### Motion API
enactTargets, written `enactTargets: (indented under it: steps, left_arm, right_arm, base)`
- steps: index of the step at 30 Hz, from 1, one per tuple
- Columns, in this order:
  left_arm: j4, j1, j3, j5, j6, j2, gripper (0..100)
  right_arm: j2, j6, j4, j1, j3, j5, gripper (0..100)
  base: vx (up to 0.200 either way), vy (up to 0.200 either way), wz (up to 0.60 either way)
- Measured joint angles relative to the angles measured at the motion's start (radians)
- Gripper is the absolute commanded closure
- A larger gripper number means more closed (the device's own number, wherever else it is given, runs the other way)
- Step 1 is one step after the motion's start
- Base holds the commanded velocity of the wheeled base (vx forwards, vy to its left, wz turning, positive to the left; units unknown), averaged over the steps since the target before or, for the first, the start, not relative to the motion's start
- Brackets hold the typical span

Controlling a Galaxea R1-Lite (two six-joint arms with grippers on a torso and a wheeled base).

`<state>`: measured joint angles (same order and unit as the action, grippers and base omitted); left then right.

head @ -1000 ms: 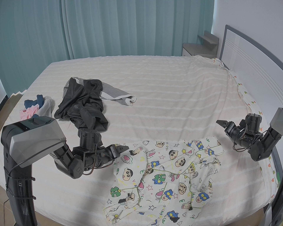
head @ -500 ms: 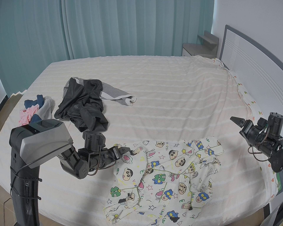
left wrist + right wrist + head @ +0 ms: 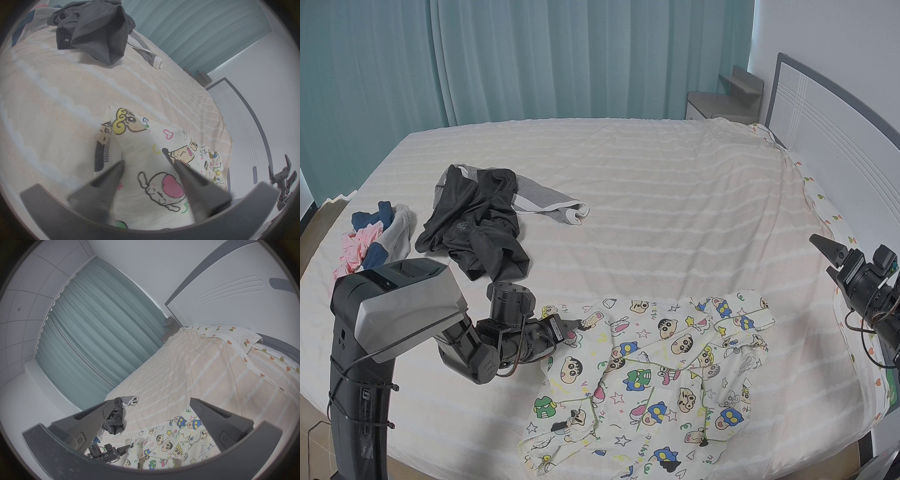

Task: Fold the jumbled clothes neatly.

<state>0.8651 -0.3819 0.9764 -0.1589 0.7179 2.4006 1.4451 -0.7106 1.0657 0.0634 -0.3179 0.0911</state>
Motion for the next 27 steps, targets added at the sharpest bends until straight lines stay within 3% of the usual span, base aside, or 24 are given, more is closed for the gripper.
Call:
enactTargets:
  steps: [11, 20, 27]
  left_arm:
    - [0.025, -0.003, -0.006, 0.084, -0.001, 0.000, 100]
    - [0.036, 0.019, 0.000, 0.084, -0.009, -0.072, 100]
    - [-0.061, 0.075, 0.102, 0.078, -0.076, -0.115, 100]
  right_arm:
    - [-0.026, 0.002, 0.000, 0.004, 0.017, 0.006, 0]
    - [-0.026, 0.004, 0.000, 0.005, 0.027, 0.009, 0]
    - [-0.024, 0.004, 0.000, 0.005, 0.029, 0.013, 0]
  base:
    - [0.000, 0.000, 0.00]
    - [0.000, 0.000, 0.00]
    - [0.000, 0.000, 0.00]
